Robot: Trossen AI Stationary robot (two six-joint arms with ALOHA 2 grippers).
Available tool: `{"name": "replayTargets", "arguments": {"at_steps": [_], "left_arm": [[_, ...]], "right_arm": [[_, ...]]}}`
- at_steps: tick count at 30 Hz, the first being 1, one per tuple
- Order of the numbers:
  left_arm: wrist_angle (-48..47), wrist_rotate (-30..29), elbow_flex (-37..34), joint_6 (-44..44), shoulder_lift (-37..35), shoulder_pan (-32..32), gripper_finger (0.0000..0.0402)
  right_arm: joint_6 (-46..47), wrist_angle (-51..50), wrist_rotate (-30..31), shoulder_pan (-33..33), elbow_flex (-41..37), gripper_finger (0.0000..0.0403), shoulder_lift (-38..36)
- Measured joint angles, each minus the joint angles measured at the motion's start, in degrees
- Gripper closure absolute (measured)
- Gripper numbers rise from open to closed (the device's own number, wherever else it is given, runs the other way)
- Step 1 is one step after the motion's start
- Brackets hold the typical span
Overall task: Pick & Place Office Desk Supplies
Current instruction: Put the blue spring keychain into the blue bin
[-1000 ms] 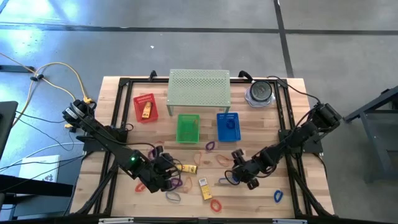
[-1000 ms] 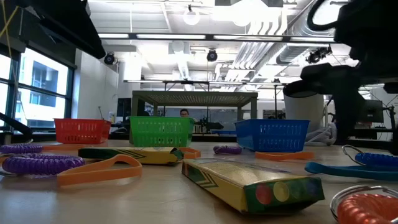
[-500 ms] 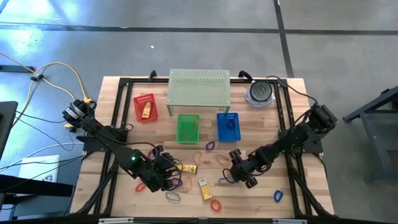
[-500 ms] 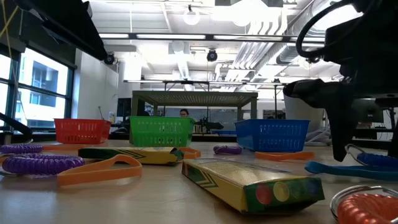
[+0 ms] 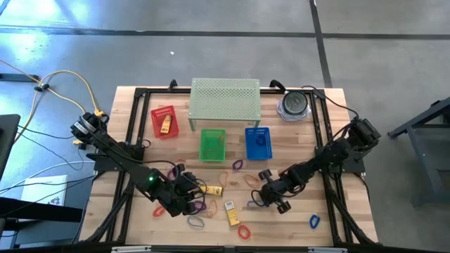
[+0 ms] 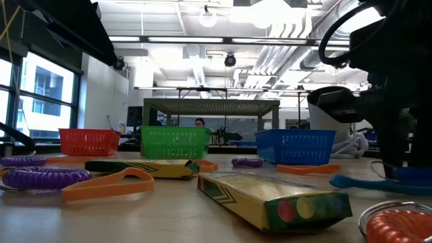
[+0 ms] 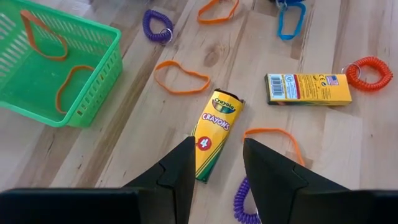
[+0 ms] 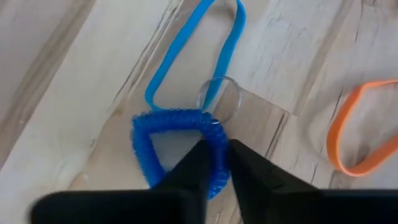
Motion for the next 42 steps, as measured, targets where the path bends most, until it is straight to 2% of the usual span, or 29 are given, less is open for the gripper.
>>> {"name": "replayTargets", "arguments": {"at_steps": [2,5,10,12,17,20,25,32,35,40,42], "left_arm": [[0.02,0.0,0.0,0.0,0.0,0.0,0.0271],[0.01,0.0,0.0,0.19,0.0,0.0,0.0271],[0.02,-0.02,0.0,0.66,0.0,0.0,0.0271],[0.02,-0.02,0.0,0.66,0.0,0.0,0.0271],[-0.16,-0.02,0.0,0.68,0.0,0.0,0.0271],[-0.17,0.0,0.0,0.68,0.0,0.0,0.0271],[-0.04,-0.03,0.0,0.68,0.0,0.0,0.0271],[-0.22,-0.02,0.0,0.79,0.0,0.0,0.0271],[-0.22,-0.06,0.04,0.79,0.62,-0.08,0.0271],[-0.3,0.03,0.09,0.91,2.81,-0.31,0.0271],[-0.12,0.15,0.09,2.07,3.78,-0.31,0.0271]], "right_arm": [[-0.19,-0.04,0.13,0.0,-0.02,0.0388,0.02],[0.82,-0.67,0.72,0.0,0.23,0.0389,-0.06],[2.6,-8.68,3.97,1.39,2.58,0.0394,-3.05],[2.47,-13.22,7.38,2.44,4.91,0.0395,-4.82],[0.8,-23.94,20.81,5.56,11.56,0.0394,-8.11],[-0.94,-27.15,26.3,5.55,15.27,0.0394,-9.54],[-4.47,-29.75,31.22,1.99,17.84,0.0394,-11.15],[-5.28,-29.16,31.66,-10.04,17.66,0.0395,-12.41],[-2.8,-29.42,31.53,-15.79,16.28,0.0395,-12.39],[2.4,-27.63,27.16,-24.08,13.56,0.0395,-11.98],[2.52,-24.06,22.73,-26.06,12.56,0.0395,-11.6]]}}
